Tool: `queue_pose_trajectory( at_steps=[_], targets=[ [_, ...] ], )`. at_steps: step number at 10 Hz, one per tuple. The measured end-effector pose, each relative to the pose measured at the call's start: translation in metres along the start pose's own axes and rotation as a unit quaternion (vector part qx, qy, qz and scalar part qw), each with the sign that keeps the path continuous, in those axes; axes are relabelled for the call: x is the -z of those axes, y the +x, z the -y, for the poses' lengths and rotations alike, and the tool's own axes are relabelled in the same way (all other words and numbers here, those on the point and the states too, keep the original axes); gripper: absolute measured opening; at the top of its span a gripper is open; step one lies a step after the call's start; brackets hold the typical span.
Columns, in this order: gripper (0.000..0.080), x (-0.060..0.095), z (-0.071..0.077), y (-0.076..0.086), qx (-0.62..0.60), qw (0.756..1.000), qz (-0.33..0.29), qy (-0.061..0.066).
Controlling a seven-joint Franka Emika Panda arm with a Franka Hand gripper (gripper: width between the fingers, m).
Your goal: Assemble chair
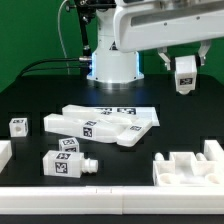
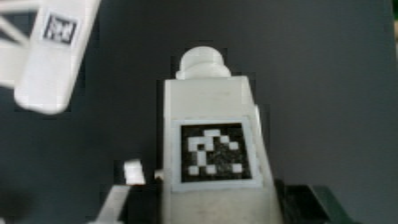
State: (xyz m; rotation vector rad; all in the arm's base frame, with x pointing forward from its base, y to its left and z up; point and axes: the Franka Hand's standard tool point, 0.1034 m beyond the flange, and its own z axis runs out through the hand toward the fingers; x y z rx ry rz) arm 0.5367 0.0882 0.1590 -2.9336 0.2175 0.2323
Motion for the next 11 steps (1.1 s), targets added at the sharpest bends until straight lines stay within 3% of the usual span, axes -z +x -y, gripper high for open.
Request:
queue_pose_trajectory(
  at_steps=[3,5,6,7,10,11],
  targets=[
    [0.0284,-0.002,-0.002,0.007,0.010,0.995,-0.098,-0.002],
    [0.0284,0.000,-0.009,0.041,0.013,0.987,-0.162,0.000],
    [0.0285,0.008,0.000,0.060,0.022,0.978,-0.209,0.003],
    [0.0285,0.011,0.006,0.068,0.037,0.974,-0.225,0.002],
    [0.0285,0.010,0.004,0.069,0.039,0.949,-0.314,0.003],
    [0.0285,0.008,0.004,0.068,0.039,0.949,-0.312,0.002]
  ],
)
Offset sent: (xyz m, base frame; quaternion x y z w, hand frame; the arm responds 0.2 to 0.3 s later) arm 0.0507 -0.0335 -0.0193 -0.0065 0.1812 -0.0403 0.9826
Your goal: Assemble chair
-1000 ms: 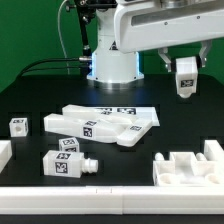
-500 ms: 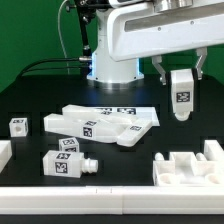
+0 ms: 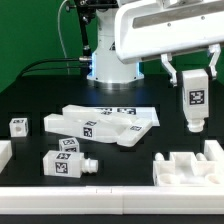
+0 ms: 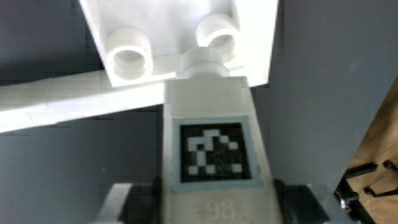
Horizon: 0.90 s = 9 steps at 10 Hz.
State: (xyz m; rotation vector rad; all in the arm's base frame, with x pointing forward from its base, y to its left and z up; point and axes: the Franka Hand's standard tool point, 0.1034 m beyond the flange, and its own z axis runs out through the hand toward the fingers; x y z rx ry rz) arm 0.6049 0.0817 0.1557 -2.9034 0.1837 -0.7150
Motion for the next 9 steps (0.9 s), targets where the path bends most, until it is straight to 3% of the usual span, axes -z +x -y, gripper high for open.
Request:
queue_pose_trajectory(
  at_steps=[1,4,6,9],
  targets=[
    [0.0285,-0.002,0.001,0.000,0.017,1.000,0.010,0.000],
    [0.0285,-0.025,0.006,0.034,0.102,0.994,0.033,0.000],
    [0.0285,-0.026,0.006,0.033,0.100,0.994,0.035,0.000],
    [0.0285,-0.045,0.033,0.015,0.111,0.994,0.023,0.002]
  ],
)
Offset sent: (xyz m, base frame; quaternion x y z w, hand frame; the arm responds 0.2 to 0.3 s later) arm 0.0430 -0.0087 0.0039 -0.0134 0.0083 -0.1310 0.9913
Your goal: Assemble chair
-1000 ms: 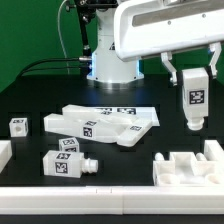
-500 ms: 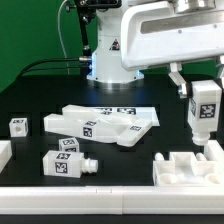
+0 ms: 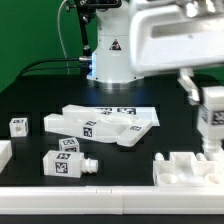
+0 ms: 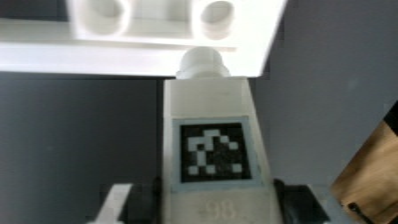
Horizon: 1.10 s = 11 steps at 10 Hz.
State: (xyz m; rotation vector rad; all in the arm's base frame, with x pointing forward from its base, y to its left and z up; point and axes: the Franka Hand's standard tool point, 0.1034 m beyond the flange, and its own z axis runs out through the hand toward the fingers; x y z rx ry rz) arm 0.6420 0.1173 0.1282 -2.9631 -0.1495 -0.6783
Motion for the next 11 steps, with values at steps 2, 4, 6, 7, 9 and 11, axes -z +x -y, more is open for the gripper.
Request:
queue_pose_trajectory(
  at_steps=[2,4,6,7,9,11],
  targets=[
    [0.0285,-0.008,0.009,-0.006,0.007,1.000,0.003,0.002],
    [0.0285,-0.010,0.000,-0.008,0.017,1.000,0.005,-0.001],
    [0.0285,-0.014,-0.003,-0.011,0.016,1.000,0.009,-0.002],
    [0.0285,-0.016,-0.006,-0.012,0.015,1.000,0.010,-0.003],
    [0.0285,-0.024,-0.009,-0.009,0.013,1.000,0.010,-0.003],
    [0.0285,-0.031,-0.008,-0.012,0.013,1.000,0.011,-0.003]
  ],
)
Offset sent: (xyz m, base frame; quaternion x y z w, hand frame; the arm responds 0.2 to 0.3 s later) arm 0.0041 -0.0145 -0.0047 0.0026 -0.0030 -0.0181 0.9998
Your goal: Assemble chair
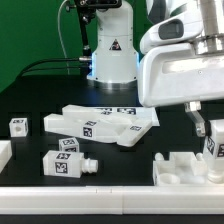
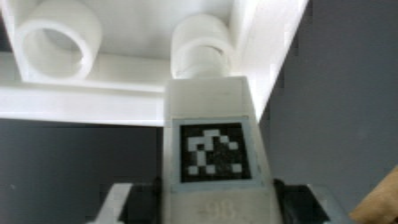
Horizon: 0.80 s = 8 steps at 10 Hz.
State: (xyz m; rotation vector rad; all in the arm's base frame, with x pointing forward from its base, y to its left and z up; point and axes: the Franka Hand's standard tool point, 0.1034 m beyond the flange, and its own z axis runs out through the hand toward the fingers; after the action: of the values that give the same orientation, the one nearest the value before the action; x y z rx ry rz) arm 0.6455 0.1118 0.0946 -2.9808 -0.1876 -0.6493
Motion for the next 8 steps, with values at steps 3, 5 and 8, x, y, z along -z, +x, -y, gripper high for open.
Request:
queue_pose_trajectory(
  at_steps=[3,5,8],
  targets=[
    [0.0285,-0.0065,0.0014,-0.0065,0.001,1.000,0.006,0.000],
    [0.0285,-0.0078,0.0019,-0.0063,0.001,1.000,-0.004,0.000],
    [0.0285,-0.0074,0.0026,-0.0076,0.004,1.000,-0.020,-0.005]
  ],
)
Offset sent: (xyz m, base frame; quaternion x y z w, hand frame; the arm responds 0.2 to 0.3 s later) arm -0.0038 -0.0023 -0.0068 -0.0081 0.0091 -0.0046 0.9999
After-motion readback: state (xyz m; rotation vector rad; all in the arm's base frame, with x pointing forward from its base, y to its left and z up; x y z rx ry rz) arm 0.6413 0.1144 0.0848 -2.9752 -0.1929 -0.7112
